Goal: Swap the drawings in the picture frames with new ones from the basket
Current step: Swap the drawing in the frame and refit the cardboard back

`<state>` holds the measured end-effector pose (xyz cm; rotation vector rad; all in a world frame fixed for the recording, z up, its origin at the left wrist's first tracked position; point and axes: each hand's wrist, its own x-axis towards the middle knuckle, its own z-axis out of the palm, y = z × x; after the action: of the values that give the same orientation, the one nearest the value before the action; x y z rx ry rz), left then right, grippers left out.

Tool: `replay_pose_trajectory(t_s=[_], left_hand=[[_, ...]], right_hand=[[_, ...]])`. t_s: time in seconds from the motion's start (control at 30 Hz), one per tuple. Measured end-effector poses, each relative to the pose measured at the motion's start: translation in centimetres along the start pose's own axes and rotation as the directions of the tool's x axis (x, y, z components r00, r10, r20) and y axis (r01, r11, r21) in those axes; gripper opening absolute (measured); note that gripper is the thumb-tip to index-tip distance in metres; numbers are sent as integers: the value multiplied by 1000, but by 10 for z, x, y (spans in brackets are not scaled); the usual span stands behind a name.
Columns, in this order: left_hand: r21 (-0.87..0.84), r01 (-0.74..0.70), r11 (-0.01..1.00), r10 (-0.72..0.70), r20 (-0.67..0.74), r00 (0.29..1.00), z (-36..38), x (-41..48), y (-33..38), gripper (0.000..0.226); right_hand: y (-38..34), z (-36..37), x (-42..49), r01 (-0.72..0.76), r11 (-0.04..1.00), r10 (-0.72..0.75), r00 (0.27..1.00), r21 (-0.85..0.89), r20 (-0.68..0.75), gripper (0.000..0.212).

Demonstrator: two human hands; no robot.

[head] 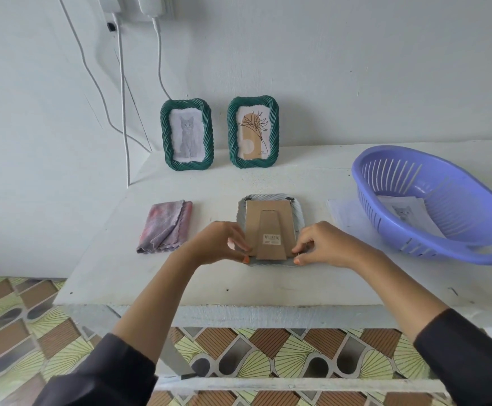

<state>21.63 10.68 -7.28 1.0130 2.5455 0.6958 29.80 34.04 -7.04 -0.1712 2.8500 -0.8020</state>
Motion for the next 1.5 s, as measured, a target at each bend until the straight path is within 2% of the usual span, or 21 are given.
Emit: replay_pose_trajectory(t_s=[0.17,0.3,0.5,0.63,0.83,0.93,1.0,1.07,1.1,1.17,1.3,1.5], left_hand=[[141,-38,989,41,-18,999,0,0,1,27],[176,-76,981,89,-64,994,5,-3,0,23],[189,-111,976,147,-192,970,14,-3,-7,17],[194,-132,972,172,-208,963,17,0,-11,14],[154,-119,981,144,-162,976,13,4,-11,11],[139,-91,986,109,-123,986,9,13,-12,19],[-48,-56,997,44,-211,977,8,23,-13,26],[-205,-12,979,-64,-360,931,6,39,-13,20],[-224,25,974,-120,-417,901,4,48,-14,18],[-219,112,969,-203,-459,865,0,68,-15,23],[-180,216,960,-274,-419,866,-1,99,-24,30],[-133,206,969,-243,-401,883,6,104,-33,27]], right_hand=[[-1,0,-5,79,985,-78,997,-150,13,24],[0,5,-7,140,967,-149,988,-215,-27,24],[7,22,-8,188,967,-224,950,-172,-218,18],[9,26,-6,175,973,-209,942,-149,-263,16],[4,26,-4,100,993,-112,957,-60,-268,12],[3,17,0,7,999,1,984,43,-178,13],[4,5,9,-47,985,72,986,166,-147,11],[6,-10,28,-77,973,135,954,218,-267,10],[7,-17,39,-100,971,171,926,218,-335,15],[9,-25,62,-178,961,249,890,210,-383,26],[13,-20,96,-282,951,310,893,129,-326,30],[18,-4,101,-284,954,298,868,95,-396,23]])
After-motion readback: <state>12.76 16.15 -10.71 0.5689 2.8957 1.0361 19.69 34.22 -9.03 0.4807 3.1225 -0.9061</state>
